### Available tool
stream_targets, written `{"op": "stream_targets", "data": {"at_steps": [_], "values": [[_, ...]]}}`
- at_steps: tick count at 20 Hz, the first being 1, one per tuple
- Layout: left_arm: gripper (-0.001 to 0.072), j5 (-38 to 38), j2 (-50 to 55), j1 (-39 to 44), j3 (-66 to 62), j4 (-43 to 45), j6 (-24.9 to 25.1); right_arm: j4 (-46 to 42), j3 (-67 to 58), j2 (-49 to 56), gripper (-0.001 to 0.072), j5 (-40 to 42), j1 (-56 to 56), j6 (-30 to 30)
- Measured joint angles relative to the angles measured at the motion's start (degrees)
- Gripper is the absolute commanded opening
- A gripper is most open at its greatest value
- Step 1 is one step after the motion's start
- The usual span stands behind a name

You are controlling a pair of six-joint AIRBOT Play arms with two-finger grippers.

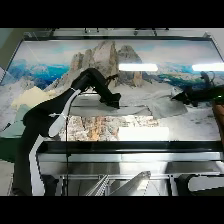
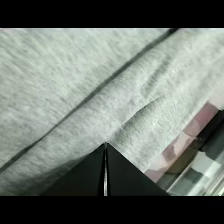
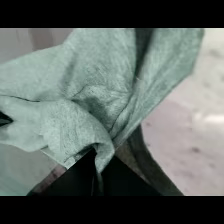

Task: Fold the shirts.

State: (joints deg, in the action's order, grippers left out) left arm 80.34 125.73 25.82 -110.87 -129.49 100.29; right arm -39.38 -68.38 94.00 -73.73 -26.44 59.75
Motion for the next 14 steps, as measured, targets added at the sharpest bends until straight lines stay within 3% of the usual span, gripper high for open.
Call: {"op": "stream_targets", "data": {"at_steps": [5,7,11,14], "values": [[0.0014,-2.3,0.8,5.3,-3.5,1.5,-1.3,3.1,-1.5,-3.4,0.0012,-6.5,-5.0,-1.1],[0.0014,-2.3,-0.9,5.9,-6.5,-3.0,-0.5,6.0,-1.7,-4.3,0.0012,-9.1,-5.3,-1.3],[0.0014,-0.6,-10.9,2.4,-6.1,-10.4,2.8,14.8,-1.9,-7.2,0.0013,-14.1,-1.8,-1.3],[0.0014,3.6,-21.4,-3.4,-0.5,-12.3,5.0,18.7,-1.9,-10.1,0.0013,-12.9,7.1,-1.0]]}}
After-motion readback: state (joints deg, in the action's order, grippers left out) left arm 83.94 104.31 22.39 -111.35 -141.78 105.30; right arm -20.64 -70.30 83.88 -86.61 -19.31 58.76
